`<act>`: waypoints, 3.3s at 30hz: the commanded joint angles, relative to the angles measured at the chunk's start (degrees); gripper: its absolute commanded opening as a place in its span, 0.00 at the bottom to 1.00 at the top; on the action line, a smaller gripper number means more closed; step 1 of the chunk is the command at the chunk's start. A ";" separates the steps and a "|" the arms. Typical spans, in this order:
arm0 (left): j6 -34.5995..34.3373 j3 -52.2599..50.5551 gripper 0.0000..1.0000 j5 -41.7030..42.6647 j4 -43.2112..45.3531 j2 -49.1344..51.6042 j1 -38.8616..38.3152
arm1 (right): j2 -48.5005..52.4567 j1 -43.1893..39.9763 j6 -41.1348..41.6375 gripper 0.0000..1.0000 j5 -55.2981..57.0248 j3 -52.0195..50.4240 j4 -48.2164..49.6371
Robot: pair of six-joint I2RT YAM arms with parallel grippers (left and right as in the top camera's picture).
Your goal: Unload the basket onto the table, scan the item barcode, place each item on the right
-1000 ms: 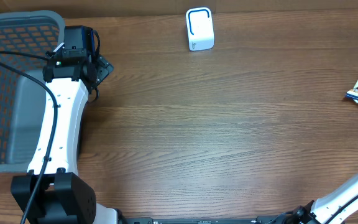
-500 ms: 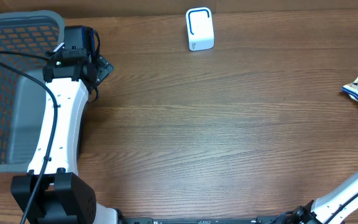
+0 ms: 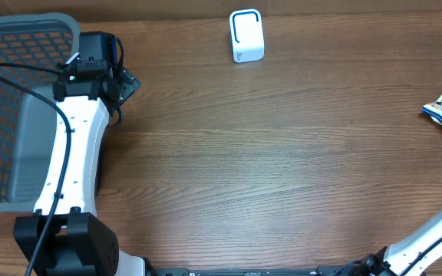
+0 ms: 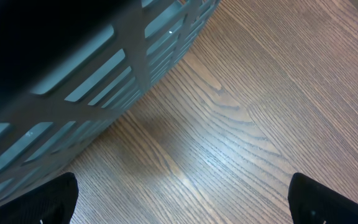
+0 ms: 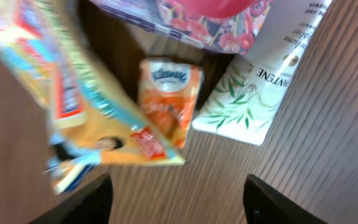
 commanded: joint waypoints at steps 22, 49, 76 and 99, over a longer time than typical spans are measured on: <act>-0.37 1.18 1.00 -1.84 -0.13 -0.37 0.52 | -46.14 25.27 -2.60 0.72 -7.54 -8.35 -11.69; -0.37 1.18 1.00 -1.81 -0.13 -0.37 0.50 | -54.49 31.93 -2.80 1.00 -14.73 -27.08 -11.65; -0.37 1.18 1.00 -1.84 -0.09 -0.37 0.52 | -94.53 48.59 -18.47 1.00 -14.01 -84.46 44.15; -0.37 1.18 1.00 -1.84 -0.13 -0.37 0.57 | -127.78 40.30 -19.15 1.00 -13.81 -122.68 73.40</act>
